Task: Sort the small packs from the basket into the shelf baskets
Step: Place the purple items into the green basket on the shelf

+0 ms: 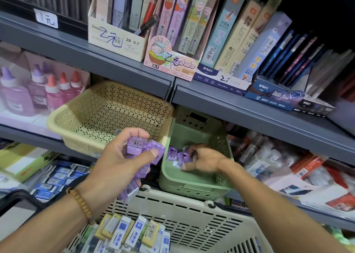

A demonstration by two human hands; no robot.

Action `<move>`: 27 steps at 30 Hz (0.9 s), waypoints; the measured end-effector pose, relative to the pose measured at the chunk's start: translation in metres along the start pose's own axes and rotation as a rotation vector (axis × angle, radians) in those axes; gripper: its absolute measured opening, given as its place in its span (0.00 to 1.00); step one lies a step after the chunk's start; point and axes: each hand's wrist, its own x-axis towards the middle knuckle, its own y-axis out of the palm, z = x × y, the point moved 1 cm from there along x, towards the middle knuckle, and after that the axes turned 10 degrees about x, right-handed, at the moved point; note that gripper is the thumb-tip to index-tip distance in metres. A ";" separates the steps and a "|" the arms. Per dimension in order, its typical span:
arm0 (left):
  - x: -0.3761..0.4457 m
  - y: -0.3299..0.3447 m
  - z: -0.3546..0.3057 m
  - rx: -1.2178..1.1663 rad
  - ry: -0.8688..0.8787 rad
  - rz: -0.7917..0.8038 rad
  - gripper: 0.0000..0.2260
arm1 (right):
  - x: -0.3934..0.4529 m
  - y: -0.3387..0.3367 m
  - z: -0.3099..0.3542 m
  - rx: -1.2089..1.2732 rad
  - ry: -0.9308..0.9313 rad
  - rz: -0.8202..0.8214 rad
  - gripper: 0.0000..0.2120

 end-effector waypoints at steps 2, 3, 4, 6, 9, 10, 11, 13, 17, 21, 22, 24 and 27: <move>0.000 0.000 0.000 -0.004 0.006 0.005 0.16 | -0.002 0.001 0.005 -0.096 0.006 -0.009 0.27; 0.000 0.000 0.000 -0.002 0.006 0.004 0.16 | -0.002 0.002 0.005 -0.118 0.001 -0.004 0.31; 0.000 0.000 0.001 0.004 0.003 0.001 0.16 | -0.002 0.003 0.006 -0.120 -0.011 0.001 0.36; 0.000 -0.001 0.001 0.015 -0.002 -0.006 0.15 | -0.002 0.004 0.008 -0.114 -0.042 -0.005 0.43; -0.001 0.000 0.000 0.004 0.003 -0.002 0.16 | 0.003 0.005 0.013 -0.148 -0.096 -0.029 0.44; -0.001 0.001 -0.001 -0.002 0.006 -0.002 0.15 | 0.005 0.006 0.015 -0.153 -0.120 -0.025 0.43; -0.001 0.001 -0.002 -0.008 0.009 -0.002 0.15 | 0.007 0.008 0.017 -0.153 -0.143 -0.016 0.41; -0.002 0.001 -0.003 -0.014 0.009 -0.001 0.14 | 0.011 0.012 0.019 -0.152 -0.157 -0.015 0.35; -0.002 0.002 -0.004 -0.024 0.011 -0.004 0.13 | 0.014 0.010 0.019 -0.116 -0.145 -0.108 0.21; -0.003 0.002 -0.005 -0.028 0.017 0.000 0.12 | 0.019 0.012 0.024 -0.070 -0.121 -0.151 0.21; -0.003 0.002 -0.004 -0.025 0.019 -0.005 0.13 | 0.018 0.011 0.024 -0.054 -0.113 -0.134 0.24; -0.003 0.002 -0.004 -0.015 0.021 -0.010 0.13 | 0.016 0.006 0.020 -0.007 -0.070 -0.101 0.31; -0.002 0.003 -0.004 -0.021 0.024 -0.010 0.13 | 0.006 -0.007 0.004 0.298 0.052 -0.116 0.22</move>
